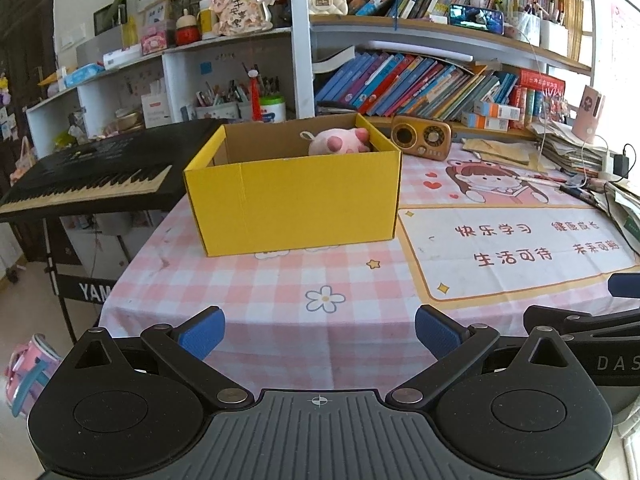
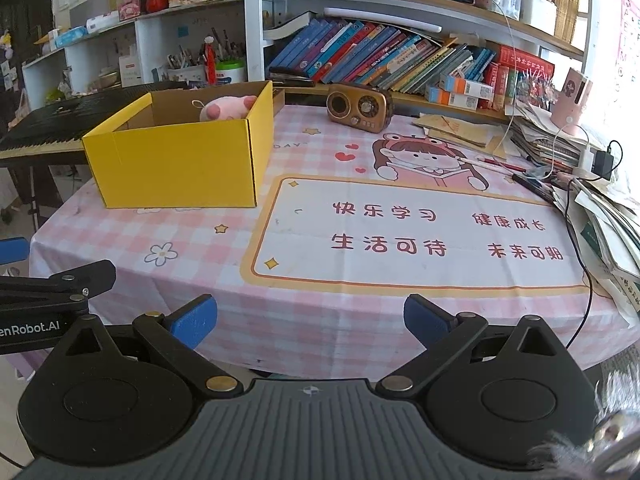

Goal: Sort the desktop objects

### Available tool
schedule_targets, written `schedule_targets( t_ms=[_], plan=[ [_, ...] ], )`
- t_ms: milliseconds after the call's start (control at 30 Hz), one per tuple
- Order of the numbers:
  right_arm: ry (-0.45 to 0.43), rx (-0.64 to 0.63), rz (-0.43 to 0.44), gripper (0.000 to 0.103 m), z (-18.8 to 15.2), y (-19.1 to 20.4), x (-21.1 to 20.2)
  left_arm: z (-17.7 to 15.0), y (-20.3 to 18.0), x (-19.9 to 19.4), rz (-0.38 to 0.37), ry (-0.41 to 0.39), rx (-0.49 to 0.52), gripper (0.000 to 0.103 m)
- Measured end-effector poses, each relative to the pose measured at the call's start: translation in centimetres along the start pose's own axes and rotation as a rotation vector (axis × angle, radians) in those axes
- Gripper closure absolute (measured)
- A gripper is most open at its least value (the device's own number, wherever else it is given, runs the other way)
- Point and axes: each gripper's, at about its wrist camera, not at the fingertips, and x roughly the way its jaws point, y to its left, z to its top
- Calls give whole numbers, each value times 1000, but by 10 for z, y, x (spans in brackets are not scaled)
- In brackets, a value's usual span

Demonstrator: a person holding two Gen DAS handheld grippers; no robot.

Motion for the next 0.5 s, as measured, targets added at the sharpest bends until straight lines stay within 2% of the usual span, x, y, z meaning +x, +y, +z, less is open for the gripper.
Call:
schedule_targets(
  t_ms=[500],
  plan=[
    [1,6,-4,2,-4,-1,0,-2,-5,-2,-6,6,6,0]
  ],
)
